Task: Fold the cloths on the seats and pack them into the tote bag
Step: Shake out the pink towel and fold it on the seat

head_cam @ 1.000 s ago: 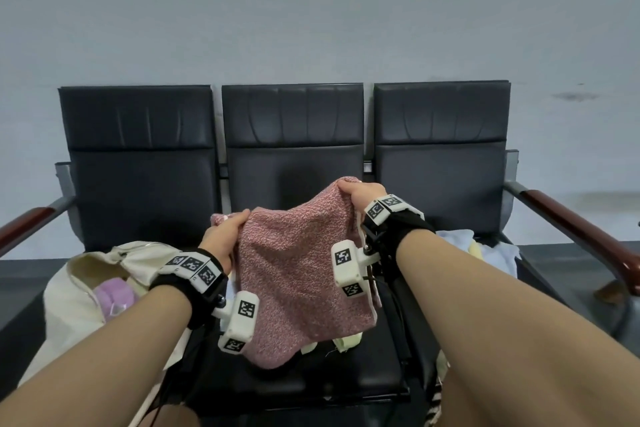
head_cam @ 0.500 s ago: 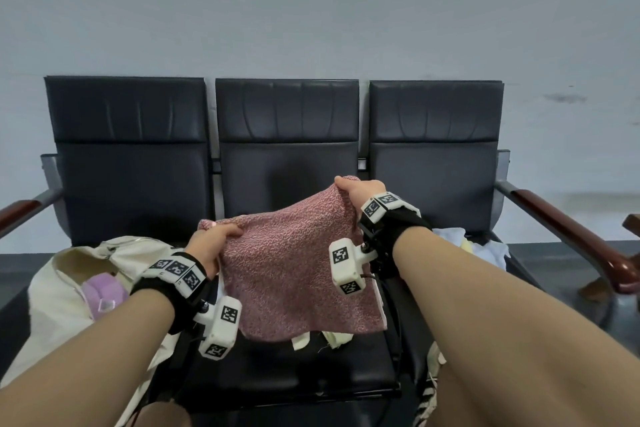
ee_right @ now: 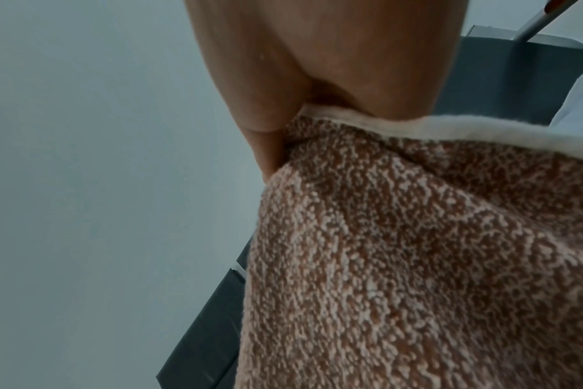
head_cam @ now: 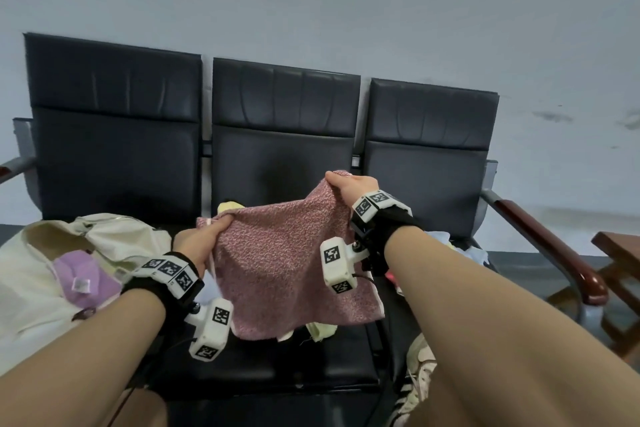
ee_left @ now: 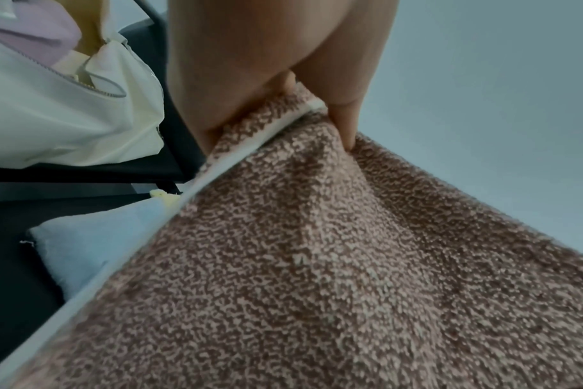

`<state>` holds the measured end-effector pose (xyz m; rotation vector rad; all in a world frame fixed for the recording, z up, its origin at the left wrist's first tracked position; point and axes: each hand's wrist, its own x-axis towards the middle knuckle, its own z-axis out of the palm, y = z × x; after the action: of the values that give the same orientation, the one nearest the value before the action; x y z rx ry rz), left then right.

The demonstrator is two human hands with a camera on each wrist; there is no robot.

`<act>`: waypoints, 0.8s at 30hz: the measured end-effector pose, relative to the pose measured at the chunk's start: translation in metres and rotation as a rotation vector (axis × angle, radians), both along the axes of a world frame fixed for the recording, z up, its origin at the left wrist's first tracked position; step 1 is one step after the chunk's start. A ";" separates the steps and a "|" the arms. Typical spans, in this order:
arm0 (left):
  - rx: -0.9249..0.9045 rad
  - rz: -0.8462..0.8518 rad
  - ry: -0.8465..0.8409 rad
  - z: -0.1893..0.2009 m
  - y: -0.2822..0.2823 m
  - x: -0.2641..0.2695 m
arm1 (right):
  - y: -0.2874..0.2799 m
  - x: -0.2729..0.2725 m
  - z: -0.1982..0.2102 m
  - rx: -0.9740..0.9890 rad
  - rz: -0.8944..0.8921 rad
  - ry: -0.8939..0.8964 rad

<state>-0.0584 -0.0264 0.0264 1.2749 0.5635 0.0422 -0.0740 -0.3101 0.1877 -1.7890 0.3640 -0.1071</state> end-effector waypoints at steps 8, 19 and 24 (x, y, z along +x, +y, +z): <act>-0.136 0.013 -0.069 0.022 -0.006 -0.021 | 0.014 0.011 -0.010 -0.080 0.013 -0.008; -0.248 -0.044 -0.147 0.039 0.003 -0.019 | 0.030 0.014 -0.008 -0.029 0.089 -0.011; -0.154 -0.127 -0.129 0.056 0.005 -0.035 | 0.029 0.017 -0.008 0.021 0.049 -0.038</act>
<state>-0.0938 -0.0210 0.0829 1.1467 0.3665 -0.0244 -0.0570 -0.2806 0.1799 -1.7719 0.2932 -0.1024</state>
